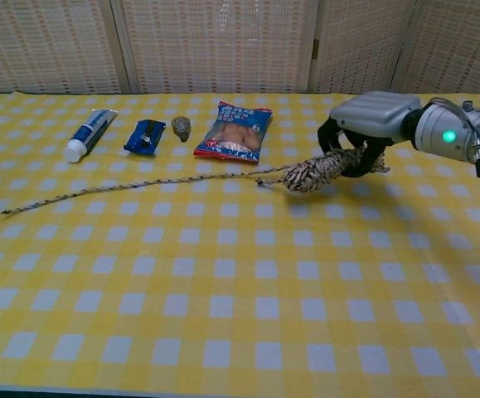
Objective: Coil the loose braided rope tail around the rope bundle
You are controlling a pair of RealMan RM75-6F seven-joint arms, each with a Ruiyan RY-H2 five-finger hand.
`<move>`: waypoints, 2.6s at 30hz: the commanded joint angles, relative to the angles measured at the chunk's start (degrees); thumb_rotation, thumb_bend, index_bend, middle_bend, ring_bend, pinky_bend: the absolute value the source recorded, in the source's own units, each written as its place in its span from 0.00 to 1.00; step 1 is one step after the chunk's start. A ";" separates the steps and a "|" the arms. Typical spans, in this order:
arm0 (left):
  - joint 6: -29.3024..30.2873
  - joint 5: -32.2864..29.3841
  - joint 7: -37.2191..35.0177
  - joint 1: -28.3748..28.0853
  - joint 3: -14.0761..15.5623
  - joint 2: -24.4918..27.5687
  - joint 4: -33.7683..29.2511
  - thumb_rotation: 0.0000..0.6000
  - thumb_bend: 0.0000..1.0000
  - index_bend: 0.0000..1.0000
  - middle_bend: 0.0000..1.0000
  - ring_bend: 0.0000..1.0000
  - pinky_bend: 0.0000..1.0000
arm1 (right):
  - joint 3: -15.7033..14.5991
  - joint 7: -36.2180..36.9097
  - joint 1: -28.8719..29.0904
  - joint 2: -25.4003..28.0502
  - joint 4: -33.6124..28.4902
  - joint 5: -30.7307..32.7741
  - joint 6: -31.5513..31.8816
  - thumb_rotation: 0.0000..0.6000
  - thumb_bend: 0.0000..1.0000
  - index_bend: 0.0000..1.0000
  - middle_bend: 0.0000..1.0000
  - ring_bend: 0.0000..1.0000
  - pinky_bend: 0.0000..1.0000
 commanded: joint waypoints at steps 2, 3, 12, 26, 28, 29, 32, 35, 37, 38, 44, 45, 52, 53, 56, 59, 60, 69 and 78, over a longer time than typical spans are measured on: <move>-4.95 -0.18 -2.80 -4.83 -2.28 -1.75 0.94 1.00 0.19 0.25 0.15 0.16 0.01 | 0.51 0.90 -2.14 2.81 -3.94 0.90 2.07 1.00 0.45 0.70 0.56 0.63 0.47; -6.52 -0.79 -3.22 -6.20 -2.91 -2.38 1.12 1.00 0.19 0.27 0.16 0.16 0.01 | 0.65 1.43 -2.51 3.32 -4.89 1.19 2.20 1.00 0.45 0.70 0.56 0.63 0.47; -19.76 -14.07 3.06 -14.28 -6.96 -9.46 4.46 1.00 0.28 0.41 0.19 0.19 0.05 | 0.91 1.47 -3.52 5.81 -9.00 1.75 2.21 1.00 0.45 0.70 0.57 0.62 0.47; -22.46 -30.23 14.48 -17.80 -8.99 -18.48 11.62 1.00 0.34 0.41 0.19 0.18 0.04 | 1.01 1.49 -2.96 5.34 -9.22 1.82 0.29 1.00 0.45 0.71 0.57 0.63 0.47; -22.86 -31.46 15.10 -18.10 -8.95 -18.94 11.99 1.00 0.34 0.41 0.19 0.18 0.04 | 1.05 1.61 -2.84 5.19 -9.04 1.74 0.15 1.00 0.45 0.71 0.57 0.63 0.47; -23.05 -31.93 15.42 -18.27 -8.85 -19.14 12.11 1.00 0.34 0.41 0.19 0.18 0.04 | 1.09 1.69 -2.79 5.11 -8.94 1.71 0.09 1.00 0.45 0.71 0.57 0.63 0.47; -23.49 -33.03 16.10 -18.62 -8.60 -19.56 12.25 1.00 0.34 0.41 0.19 0.17 0.02 | 1.17 1.99 -2.69 4.99 -8.72 1.66 -0.08 1.00 0.45 0.71 0.57 0.63 0.47; -23.33 -34.54 16.98 -18.95 -8.64 -20.57 13.14 1.00 0.34 0.41 0.19 0.17 0.01 | 1.18 2.15 -2.58 4.92 -8.64 1.53 -0.23 1.00 0.45 0.71 0.57 0.63 0.47; -23.46 -35.63 17.53 -19.23 -8.73 -21.25 13.86 1.00 0.34 0.41 0.19 0.17 0.00 | 1.11 2.12 -2.54 4.93 -8.67 1.38 -0.30 1.00 0.45 0.71 0.57 0.63 0.47; -23.50 -36.33 17.82 -19.42 -8.84 -21.70 14.35 1.00 0.34 0.42 0.19 0.17 0.00 | 1.07 2.07 -2.51 4.92 -8.65 1.33 -0.36 1.00 0.45 0.71 0.57 0.63 0.47; -23.46 -38.84 18.74 -20.25 -9.39 -23.70 16.92 1.00 0.36 0.43 0.19 0.17 0.00 | 1.07 1.84 -2.50 4.90 -8.71 1.50 -0.65 1.00 0.46 0.71 0.57 0.63 0.47; -23.42 -39.12 18.84 -20.37 -9.47 -23.99 17.36 1.00 0.36 0.43 0.19 0.17 0.00 | 1.10 1.87 -2.51 4.90 -8.75 1.51 -0.62 1.00 0.46 0.71 0.57 0.63 0.47; -24.81 -40.91 18.89 -21.26 -9.79 -25.32 19.62 1.00 0.38 0.45 0.19 0.17 0.00 | 1.12 1.89 -2.48 4.70 -8.56 1.54 -0.76 1.00 0.46 0.72 0.57 0.63 0.47; -24.83 -41.00 18.96 -21.36 -9.74 -25.56 20.00 1.00 0.38 0.46 0.19 0.17 0.00 | 1.10 1.91 -2.46 4.66 -8.49 1.55 -0.86 1.00 0.46 0.72 0.57 0.63 0.47; -24.99 -41.32 18.94 -21.55 -9.69 -26.22 20.98 1.00 0.38 0.46 0.19 0.17 0.00 | 1.07 1.91 -2.43 4.54 -8.30 1.55 -0.99 1.00 0.46 0.72 0.57 0.63 0.47; -24.87 -41.43 18.72 -21.65 -9.75 -26.89 22.03 1.00 0.39 0.48 0.19 0.17 0.00 | 1.08 1.95 -2.43 4.45 -8.16 1.59 -1.04 1.00 0.47 0.72 0.57 0.63 0.47; -24.92 -41.46 18.67 -21.68 -9.73 -27.04 22.31 1.00 0.39 0.49 0.19 0.18 0.00 | 1.08 1.95 -2.43 4.42 -8.11 1.59 -1.07 1.00 0.47 0.72 0.57 0.63 0.47; -25.65 -41.83 17.98 -21.84 -9.74 -28.15 24.61 1.00 0.43 0.51 0.20 0.18 0.00 | 1.04 2.21 -2.41 4.08 -7.63 1.57 -1.28 1.00 0.47 0.72 0.57 0.63 0.47; -25.72 -41.37 17.16 -21.83 -9.81 -29.16 26.31 1.00 0.44 0.54 0.21 0.20 0.00 | 0.86 2.45 -2.41 3.77 -7.03 1.48 -1.61 1.00 0.47 0.72 0.57 0.63 0.47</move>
